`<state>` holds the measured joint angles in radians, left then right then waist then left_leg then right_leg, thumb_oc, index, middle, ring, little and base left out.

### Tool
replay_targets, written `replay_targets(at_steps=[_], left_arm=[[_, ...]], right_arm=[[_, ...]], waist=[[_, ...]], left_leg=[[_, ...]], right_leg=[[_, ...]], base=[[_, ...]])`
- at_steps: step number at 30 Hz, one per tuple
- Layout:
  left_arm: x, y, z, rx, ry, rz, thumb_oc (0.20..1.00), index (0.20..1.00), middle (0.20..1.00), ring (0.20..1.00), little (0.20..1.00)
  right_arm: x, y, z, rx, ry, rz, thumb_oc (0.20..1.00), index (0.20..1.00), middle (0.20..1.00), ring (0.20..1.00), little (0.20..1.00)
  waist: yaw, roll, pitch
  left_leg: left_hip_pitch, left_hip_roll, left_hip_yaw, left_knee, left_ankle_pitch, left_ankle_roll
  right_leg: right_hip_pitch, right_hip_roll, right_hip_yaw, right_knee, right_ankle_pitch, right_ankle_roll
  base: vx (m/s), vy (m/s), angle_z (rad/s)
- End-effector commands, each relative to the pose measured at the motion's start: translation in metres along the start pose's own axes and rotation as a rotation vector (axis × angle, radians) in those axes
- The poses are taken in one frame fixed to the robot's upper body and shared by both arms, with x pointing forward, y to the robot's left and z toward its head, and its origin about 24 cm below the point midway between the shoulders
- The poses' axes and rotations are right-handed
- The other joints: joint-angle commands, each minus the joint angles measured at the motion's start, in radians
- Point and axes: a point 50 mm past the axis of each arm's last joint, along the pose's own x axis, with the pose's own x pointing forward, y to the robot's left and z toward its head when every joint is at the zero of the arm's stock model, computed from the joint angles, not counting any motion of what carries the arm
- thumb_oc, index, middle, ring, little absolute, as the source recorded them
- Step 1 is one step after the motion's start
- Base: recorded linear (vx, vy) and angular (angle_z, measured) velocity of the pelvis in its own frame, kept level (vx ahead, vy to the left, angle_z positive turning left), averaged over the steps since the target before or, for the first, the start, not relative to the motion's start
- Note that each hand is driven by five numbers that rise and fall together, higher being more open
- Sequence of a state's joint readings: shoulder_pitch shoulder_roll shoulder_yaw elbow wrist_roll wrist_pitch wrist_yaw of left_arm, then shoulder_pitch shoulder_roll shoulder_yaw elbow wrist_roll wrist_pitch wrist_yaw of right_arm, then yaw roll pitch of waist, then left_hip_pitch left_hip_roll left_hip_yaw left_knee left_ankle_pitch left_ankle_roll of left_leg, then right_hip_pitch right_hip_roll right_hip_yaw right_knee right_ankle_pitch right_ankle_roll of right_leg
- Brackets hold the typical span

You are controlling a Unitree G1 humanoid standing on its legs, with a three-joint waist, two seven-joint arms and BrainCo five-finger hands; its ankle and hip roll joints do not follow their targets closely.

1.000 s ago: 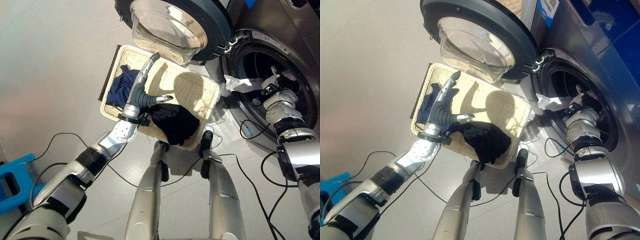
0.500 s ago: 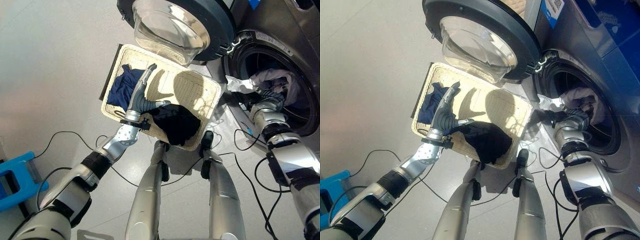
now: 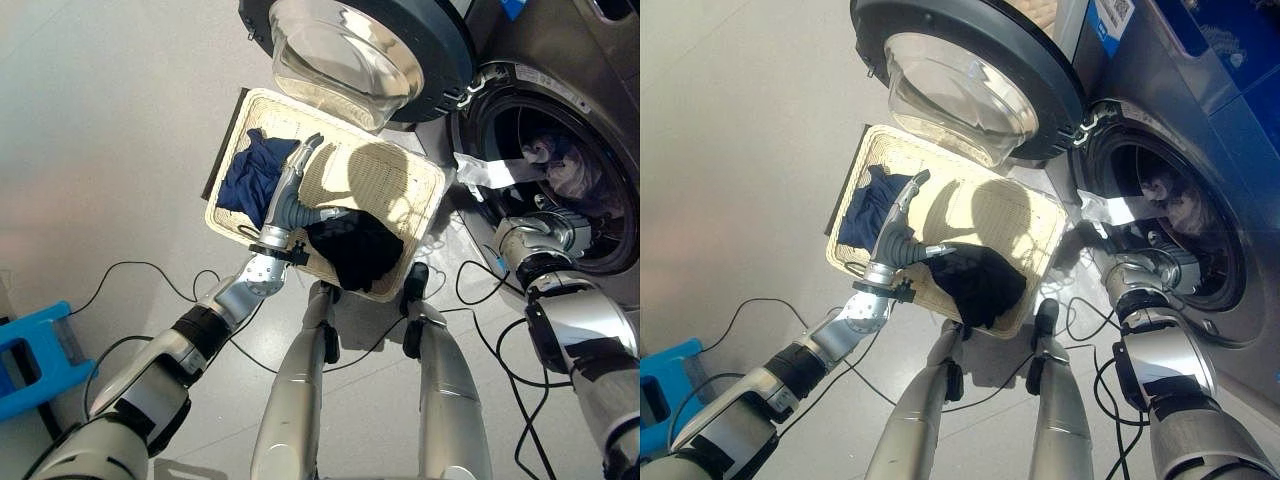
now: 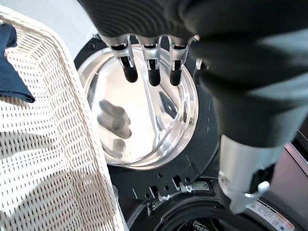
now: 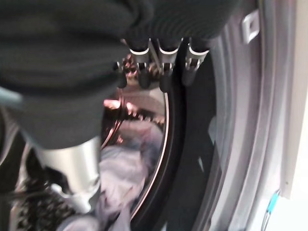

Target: Put the clothes into the washing machine.

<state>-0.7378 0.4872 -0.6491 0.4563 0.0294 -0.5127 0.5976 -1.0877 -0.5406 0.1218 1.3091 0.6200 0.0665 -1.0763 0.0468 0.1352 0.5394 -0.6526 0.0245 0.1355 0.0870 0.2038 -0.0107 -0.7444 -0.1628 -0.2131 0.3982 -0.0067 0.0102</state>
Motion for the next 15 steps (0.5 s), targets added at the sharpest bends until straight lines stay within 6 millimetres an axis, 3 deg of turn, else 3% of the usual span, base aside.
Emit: replay_targets(at_steps=[1, 3, 4, 8, 12, 13, 15], left_arm=[[0.009, -0.004, 0.015, -0.063, -0.077, 0.057, 1.000, 1.000, 1.000, 1.000, 1.000], [0.009, -0.003, 0.014, -0.059, -0.074, 0.062, 1.000, 1.000, 1.000, 1.000, 1.000], [0.004, 0.011, 0.002, -0.019, -0.007, 0.197, 1.000, 1.000, 1.000, 1.000, 1.000], [-0.005, 0.019, -0.009, 0.024, 0.050, 0.338, 1.000, 1.000, 1.000, 1.000, 1.000], [-0.022, 0.027, -0.023, 0.120, 0.117, 0.465, 1.000, 1.000, 1.000, 1.000, 1.000], [-0.029, 0.032, -0.029, 0.175, 0.157, 0.511, 1.000, 1.000, 1.000, 1.000, 1.000], [-0.032, 0.033, -0.033, 0.216, 0.184, 0.523, 1.000, 1.000, 1.000, 1.000, 1.000]], right_arm=[[0.017, -0.014, 0.030, 0.059, -0.098, -0.038, 1.000, 1.000, 1.000, 1.000, 1.000], [0.016, -0.013, 0.030, 0.060, -0.108, -0.031, 1.000, 1.000, 1.000, 1.000, 1.000], [-0.002, -0.002, 0.025, 0.074, -0.238, 0.041, 1.000, 1.000, 1.000, 1.000, 1.000], [-0.027, 0.007, 0.016, 0.097, -0.395, 0.093, 1.000, 1.000, 1.000, 1.000, 1.000], [-0.058, 0.010, -0.013, 0.121, -0.482, 0.190, 1.000, 1.000, 1.000, 1.000, 1.000], [-0.074, 0.009, -0.029, 0.121, -0.505, 0.251, 1.000, 1.000, 1.000, 1.000, 1.000], [-0.077, 0.008, -0.036, 0.116, -0.513, 0.281, 1.000, 1.000, 1.000, 1.000, 1.000]], waist=[[0.011, 0.044, -0.019], [0.010, 0.042, -0.019], [0.000, 0.025, -0.019], [-0.010, 0.013, -0.019], [-0.033, -0.002, -0.019], [-0.047, -0.012, -0.019], [-0.053, -0.015, -0.019]], left_leg=[[0.024, -0.069, 0.035, 0.124, -0.193, -0.028], [0.024, -0.069, 0.035, 0.125, -0.194, -0.028], [0.024, -0.064, 0.038, 0.121, -0.191, -0.027], [0.026, -0.061, 0.045, 0.115, -0.188, -0.028], [0.018, -0.055, 0.056, 0.116, -0.186, -0.033], [0.013, -0.051, 0.062, 0.113, -0.185, -0.036], [0.010, -0.049, 0.065, 0.113, -0.185, -0.037]], right_leg=[[0.032, -0.008, -0.064, -0.032, 0.029, 0.105], [0.031, -0.007, -0.064, -0.031, 0.029, 0.105], [0.030, 0.003, -0.059, -0.035, 0.032, 0.102], [0.030, 0.012, -0.052, -0.038, 0.026, 0.099], [0.018, 0.023, -0.039, -0.036, 0.023, 0.097], [0.012, 0.031, -0.030, -0.041, 0.021, 0.095], [0.008, 0.034, -0.025, -0.042, 0.020, 0.095]], base=[[0.00, 0.000, 0.00], [0.00, 0.000, 0.00], [0.00, 0.000, 0.00], [0.01, 0.005, -0.02], [0.00, 0.002, -0.01], [0.00, 0.000, 0.00], [0.01, 0.006, 0.02]])
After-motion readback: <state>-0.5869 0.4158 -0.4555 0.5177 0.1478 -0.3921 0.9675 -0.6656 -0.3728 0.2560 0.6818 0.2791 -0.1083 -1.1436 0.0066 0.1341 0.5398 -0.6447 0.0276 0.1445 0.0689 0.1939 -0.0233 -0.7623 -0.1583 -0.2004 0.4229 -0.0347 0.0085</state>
